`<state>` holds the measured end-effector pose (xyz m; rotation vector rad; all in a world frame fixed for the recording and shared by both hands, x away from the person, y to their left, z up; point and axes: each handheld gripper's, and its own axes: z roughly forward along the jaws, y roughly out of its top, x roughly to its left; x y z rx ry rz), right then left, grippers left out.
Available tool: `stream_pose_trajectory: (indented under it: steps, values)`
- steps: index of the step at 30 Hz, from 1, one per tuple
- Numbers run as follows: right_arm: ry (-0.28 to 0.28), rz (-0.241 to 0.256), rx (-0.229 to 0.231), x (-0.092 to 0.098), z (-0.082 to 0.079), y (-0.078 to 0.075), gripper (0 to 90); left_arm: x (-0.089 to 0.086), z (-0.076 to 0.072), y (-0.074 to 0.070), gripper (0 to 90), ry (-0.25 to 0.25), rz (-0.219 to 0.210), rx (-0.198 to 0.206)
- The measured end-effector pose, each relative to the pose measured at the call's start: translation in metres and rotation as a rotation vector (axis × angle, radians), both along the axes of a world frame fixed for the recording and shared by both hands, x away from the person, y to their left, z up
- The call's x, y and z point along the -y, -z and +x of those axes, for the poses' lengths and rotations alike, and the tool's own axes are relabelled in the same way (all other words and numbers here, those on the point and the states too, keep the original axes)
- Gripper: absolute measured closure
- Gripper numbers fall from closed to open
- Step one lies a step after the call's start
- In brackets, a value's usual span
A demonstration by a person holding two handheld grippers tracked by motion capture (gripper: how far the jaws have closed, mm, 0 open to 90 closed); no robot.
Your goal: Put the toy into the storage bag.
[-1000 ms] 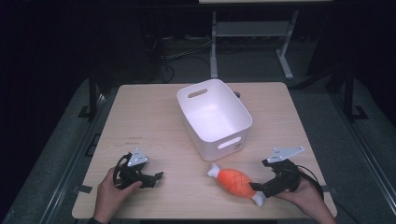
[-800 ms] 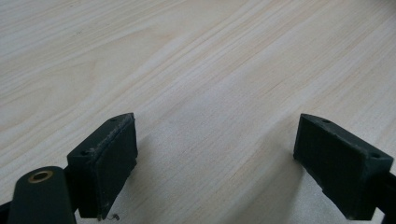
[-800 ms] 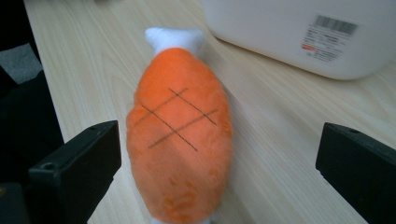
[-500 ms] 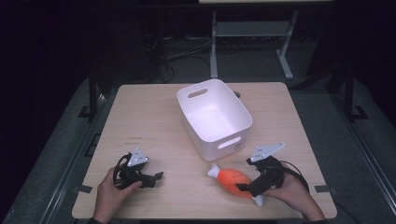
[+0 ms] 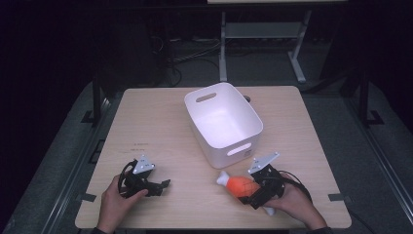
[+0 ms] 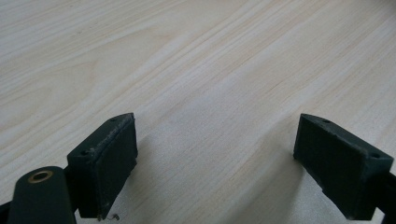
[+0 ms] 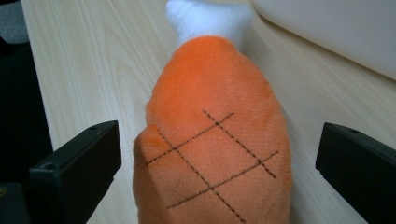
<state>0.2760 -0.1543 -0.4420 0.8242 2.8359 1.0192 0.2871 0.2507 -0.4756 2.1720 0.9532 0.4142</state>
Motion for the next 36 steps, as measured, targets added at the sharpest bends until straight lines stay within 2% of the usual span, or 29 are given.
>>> stream_pose_trajectory:
  steps: [19, 35, 36]
  values:
    - [-0.026, -0.073, 0.002, -0.01, 0.0, 0.015, 0.5, 0.0, 0.0, 0.0, 12.6, 0.0, 0.0, 0.0]
    - [-0.044, -0.069, 0.001, -0.006, -0.001, 0.014, 21.5, 0.0, 0.0, 0.0, 12.6, 0.0, 0.0, 0.0]
    - [-0.043, -0.067, 0.007, -0.005, -0.002, 0.013, 26.3, 0.0, 0.0, 0.0, 12.6, 0.0, 0.0, 0.0]
